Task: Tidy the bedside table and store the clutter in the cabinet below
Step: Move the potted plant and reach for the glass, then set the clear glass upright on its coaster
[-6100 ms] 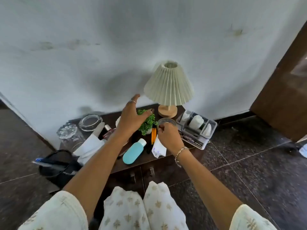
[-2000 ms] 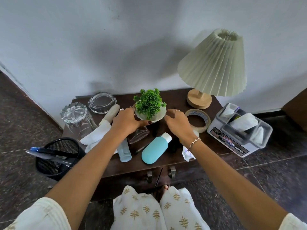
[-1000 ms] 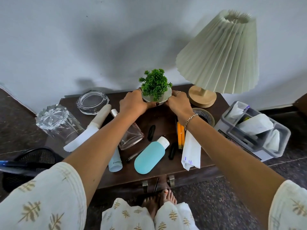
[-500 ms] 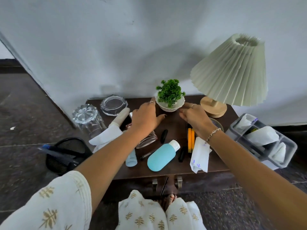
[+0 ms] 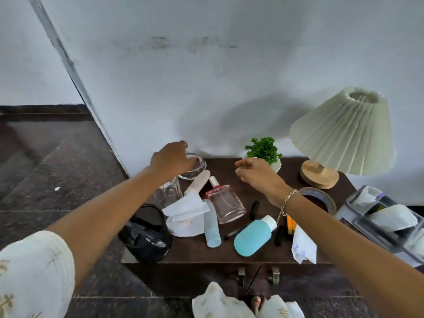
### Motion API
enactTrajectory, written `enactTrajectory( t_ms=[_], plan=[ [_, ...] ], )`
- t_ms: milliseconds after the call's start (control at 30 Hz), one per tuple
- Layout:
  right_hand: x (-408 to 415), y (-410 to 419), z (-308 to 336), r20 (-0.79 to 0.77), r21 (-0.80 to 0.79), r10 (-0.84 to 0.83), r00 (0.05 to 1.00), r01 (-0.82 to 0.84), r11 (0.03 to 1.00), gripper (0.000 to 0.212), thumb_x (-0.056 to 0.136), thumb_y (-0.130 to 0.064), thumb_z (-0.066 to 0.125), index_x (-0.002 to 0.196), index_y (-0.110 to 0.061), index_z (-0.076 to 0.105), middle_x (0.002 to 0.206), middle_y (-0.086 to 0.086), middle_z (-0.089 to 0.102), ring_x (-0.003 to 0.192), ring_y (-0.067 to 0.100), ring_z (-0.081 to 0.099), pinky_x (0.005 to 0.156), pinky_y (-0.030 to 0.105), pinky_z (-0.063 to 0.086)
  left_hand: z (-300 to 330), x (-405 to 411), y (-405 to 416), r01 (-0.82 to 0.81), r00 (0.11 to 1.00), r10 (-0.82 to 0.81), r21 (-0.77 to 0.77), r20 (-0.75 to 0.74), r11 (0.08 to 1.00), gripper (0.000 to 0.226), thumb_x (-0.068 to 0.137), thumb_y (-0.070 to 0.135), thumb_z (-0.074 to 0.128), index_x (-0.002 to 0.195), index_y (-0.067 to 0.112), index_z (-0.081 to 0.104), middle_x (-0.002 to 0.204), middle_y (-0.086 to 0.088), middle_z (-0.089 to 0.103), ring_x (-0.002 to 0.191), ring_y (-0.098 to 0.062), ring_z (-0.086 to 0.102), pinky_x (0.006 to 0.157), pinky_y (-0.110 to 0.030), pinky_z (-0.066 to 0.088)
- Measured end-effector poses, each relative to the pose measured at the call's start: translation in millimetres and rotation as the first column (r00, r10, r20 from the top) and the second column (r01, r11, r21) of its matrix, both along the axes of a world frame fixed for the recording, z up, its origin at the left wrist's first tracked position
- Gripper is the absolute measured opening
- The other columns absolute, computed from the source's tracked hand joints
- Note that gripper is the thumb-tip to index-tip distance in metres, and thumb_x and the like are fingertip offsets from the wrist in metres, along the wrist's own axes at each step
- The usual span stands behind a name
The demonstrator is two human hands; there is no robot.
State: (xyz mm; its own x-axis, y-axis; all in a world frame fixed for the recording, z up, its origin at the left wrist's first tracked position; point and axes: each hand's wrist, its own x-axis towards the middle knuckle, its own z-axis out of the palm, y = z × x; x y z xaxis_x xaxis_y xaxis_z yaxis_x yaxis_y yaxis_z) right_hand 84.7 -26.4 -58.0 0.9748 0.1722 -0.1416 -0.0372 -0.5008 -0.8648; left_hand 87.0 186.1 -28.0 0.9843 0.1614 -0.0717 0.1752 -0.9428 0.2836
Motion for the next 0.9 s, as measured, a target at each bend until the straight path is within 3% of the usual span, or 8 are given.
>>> enactTrajectory(
  t_ms=[133,233,333,433,500,600,800,900],
  plan=[
    [29,36,-4,0.044,-0.166,0.135,0.990,-0.126,0.978,0.039,0.086,-0.017,0.062,0.124,-0.008,0.056,0.115,0.006,0.062,0.106,0.018,0.058,0.080,0.018,0.042,3,33,36,-0.042,0.984,0.056,0.086,-0.171,0.995,0.061,0.082,0.045,0.064,0.130,0.011,0.048,0.130,-0.011,0.055,0.121,-0.030,0.051,0.098,-0.037,0.044],
    [52,64,-15,0.004,-0.185,0.166,0.986,-0.162,0.969,0.037,0.087,-0.011,0.059,0.121,0.000,0.057,0.117,0.016,0.063,0.108,0.025,0.060,0.088,0.027,0.046,-2,55,50,-0.012,0.940,0.065,0.160,-0.335,0.987,0.020,0.091,0.023,0.055,0.089,0.003,0.058,0.093,-0.007,0.064,0.085,-0.022,0.062,0.067,-0.027,0.048],
    [71,88,-30,-0.067,-0.115,0.071,0.995,-0.078,0.990,0.023,0.086,-0.002,0.052,0.100,0.013,0.063,0.105,0.027,0.065,0.101,0.034,0.062,0.088,0.038,0.050,-19,71,61,-0.117,0.867,0.090,-0.026,-0.490,0.993,0.021,0.095,0.010,0.043,0.078,0.003,0.053,0.079,-0.007,0.063,0.055,-0.015,0.049,0.049,-0.023,0.041],
    [89,105,-47,-0.142,-0.109,0.006,0.990,-0.022,0.994,0.027,0.085,0.004,0.043,0.058,-0.004,0.044,0.062,0.008,0.045,0.065,0.016,0.046,0.053,0.022,0.035,-43,82,67,-0.261,0.849,0.116,-0.218,-0.516,0.941,0.016,0.097,0.010,0.044,0.088,0.001,0.054,0.073,-0.008,0.055,0.058,-0.016,0.047,0.055,-0.027,0.043],
    [96,111,-50,-0.209,0.019,-0.046,0.977,0.051,0.998,0.030,0.084,0.002,0.044,0.059,-0.012,0.038,0.060,0.004,0.037,0.055,0.014,0.036,0.051,0.024,0.030,-53,88,67,-0.328,0.864,0.150,-0.312,-0.480,0.892,0.018,0.098,0.014,0.045,0.085,0.003,0.054,0.066,-0.005,0.055,0.053,-0.015,0.048,0.064,-0.029,0.050],
    [103,118,-51,-0.309,0.205,-0.092,0.946,0.161,0.965,0.027,0.083,0.006,0.042,0.063,-0.012,0.039,0.060,0.004,0.031,0.051,0.014,0.029,0.048,0.025,0.024,-54,91,61,-0.362,0.876,0.124,-0.466,-0.466,0.808,0.020,0.098,0.009,0.043,0.083,0.002,0.054,0.043,-0.001,0.055,0.029,-0.008,0.047,0.041,-0.020,0.049],
    [108,121,-53,-0.365,0.341,-0.064,0.929,0.198,0.919,0.014,0.082,0.009,0.046,0.078,-0.003,0.050,0.064,0.006,0.042,0.051,0.016,0.043,0.045,0.024,0.039,-51,93,57,-0.356,0.897,0.056,-0.642,-0.438,0.679,0.025,0.093,0.010,0.054,0.116,0.000,0.056,0.106,-0.013,0.059,0.081,-0.019,0.064,0.065,-0.027,0.058],
    [111,121,-57,-0.335,0.279,-0.091,0.938,0.191,0.941,0.013,0.085,0.001,0.051,0.075,-0.007,0.049,0.061,0.005,0.042,0.046,0.014,0.040,0.050,0.024,0.042,-48,91,52,-0.336,0.903,0.058,-0.617,-0.425,0.711,0.020,0.095,0.008,0.051,0.113,-0.001,0.054,0.103,-0.015,0.059,0.077,-0.023,0.062,0.058,-0.027,0.057]
  ],
)
